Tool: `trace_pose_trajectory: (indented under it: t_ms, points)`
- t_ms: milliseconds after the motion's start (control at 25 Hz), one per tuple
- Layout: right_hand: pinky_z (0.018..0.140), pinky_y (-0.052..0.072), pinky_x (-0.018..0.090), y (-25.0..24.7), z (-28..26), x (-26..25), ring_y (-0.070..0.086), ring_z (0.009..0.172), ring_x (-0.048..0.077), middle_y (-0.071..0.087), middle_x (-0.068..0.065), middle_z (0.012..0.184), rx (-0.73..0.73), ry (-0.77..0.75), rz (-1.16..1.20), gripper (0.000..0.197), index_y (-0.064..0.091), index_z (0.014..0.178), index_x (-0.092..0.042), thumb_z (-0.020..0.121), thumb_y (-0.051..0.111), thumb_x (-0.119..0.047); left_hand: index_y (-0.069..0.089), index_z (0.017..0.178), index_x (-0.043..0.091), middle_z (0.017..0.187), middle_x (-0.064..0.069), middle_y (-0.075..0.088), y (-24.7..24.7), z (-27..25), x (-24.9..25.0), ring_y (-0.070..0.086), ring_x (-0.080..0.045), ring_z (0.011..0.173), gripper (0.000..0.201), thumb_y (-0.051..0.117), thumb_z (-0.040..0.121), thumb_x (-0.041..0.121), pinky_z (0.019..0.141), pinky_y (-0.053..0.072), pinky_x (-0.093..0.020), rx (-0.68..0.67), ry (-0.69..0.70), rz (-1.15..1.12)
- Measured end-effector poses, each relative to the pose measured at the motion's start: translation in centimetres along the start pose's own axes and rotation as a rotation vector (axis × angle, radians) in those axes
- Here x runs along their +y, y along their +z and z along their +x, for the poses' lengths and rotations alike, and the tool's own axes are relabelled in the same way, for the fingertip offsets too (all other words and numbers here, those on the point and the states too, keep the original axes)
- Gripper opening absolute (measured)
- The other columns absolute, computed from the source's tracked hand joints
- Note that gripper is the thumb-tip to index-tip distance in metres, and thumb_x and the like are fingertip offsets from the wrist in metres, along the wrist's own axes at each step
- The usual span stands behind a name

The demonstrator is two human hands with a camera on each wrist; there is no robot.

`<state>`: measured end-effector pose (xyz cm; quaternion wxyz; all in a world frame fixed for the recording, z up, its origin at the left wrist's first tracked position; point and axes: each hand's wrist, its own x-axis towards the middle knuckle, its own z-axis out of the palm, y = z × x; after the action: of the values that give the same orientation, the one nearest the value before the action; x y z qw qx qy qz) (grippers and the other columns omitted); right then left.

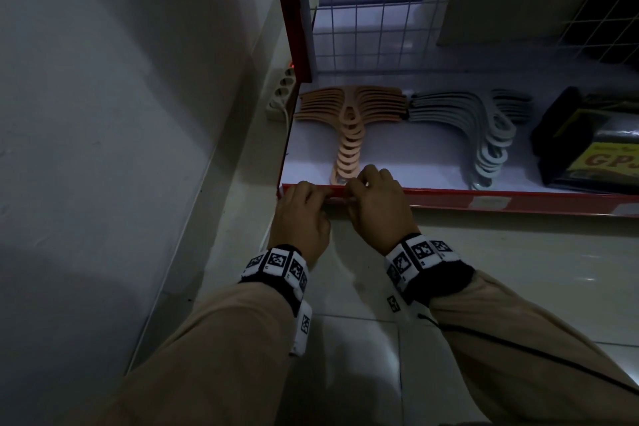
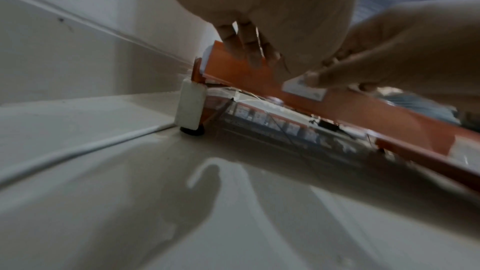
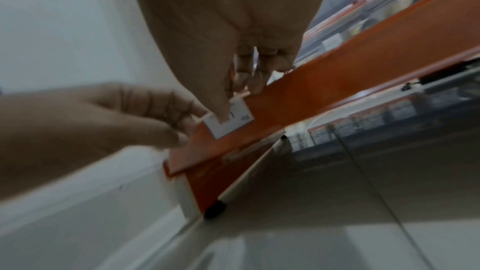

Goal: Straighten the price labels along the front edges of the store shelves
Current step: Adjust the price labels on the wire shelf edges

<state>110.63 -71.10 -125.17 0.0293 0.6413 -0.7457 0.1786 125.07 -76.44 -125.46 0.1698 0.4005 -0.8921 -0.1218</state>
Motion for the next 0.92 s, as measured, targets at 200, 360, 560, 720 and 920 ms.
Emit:
trace_pose_trajectory:
  t_ms: [200,360,560,720,920]
  points:
    - [0.077,0.052,0.031,-1.2,0.2,1.7,0.064,0.083,0.020,0.070,0.009,0.088,0.099,0.261,0.664,0.010,0.068,0.092,-0.008,0.083,0.066,-0.005,0.062,0.110,0.014,0.099,-0.007,0.062,0.2,1.4,0.4,0.052,-0.027,0.097,0.022,0.059,0.090,0.021,0.086,0.044,-0.042,0.157,-0.133,-0.284]
    - [0.075,0.056,0.027,-1.2,0.2,1.0,0.067,0.079,0.020,0.070,0.020,0.090,0.069,0.513,1.113,0.017,0.065,0.096,0.001,0.079,0.068,0.006,0.066,0.107,0.020,0.105,-0.005,0.059,1.1,1.3,1.2,0.046,-0.024,0.104,0.027,0.057,0.091,0.040,0.089,0.032,-0.028,0.095,-0.220,-0.339]
    - [0.076,0.055,0.033,-0.9,-0.4,0.7,0.068,0.081,0.020,0.070,0.015,0.091,0.052,0.456,1.058,0.027,0.062,0.105,-0.001,0.079,0.068,0.003,0.068,0.103,0.015,0.107,-0.007,0.058,1.2,1.2,1.1,0.044,-0.024,0.105,0.020,0.061,0.090,0.028,0.083,0.025,-0.018,0.091,-0.235,-0.352]
    - [0.075,0.045,0.028,-1.8,0.3,1.8,0.059,0.091,0.021,0.065,0.008,0.106,0.068,0.073,0.550,0.036,0.059,0.120,-0.016,0.085,0.063,-0.009,0.069,0.103,0.013,0.106,-0.006,0.056,0.9,1.0,0.9,0.042,-0.024,0.105,0.020,0.063,0.089,0.025,0.089,0.035,-0.027,0.049,-0.188,-0.285]
    - [0.069,0.045,0.027,-2.2,1.0,2.7,0.061,0.080,0.020,0.069,0.004,0.089,0.075,0.058,0.463,0.014,0.069,0.093,-0.014,0.084,0.062,-0.006,0.062,0.112,0.019,0.110,-0.005,0.057,0.2,0.9,0.4,0.047,-0.026,0.102,0.026,0.062,0.087,0.025,0.088,0.044,-0.041,0.024,-0.110,-0.148]
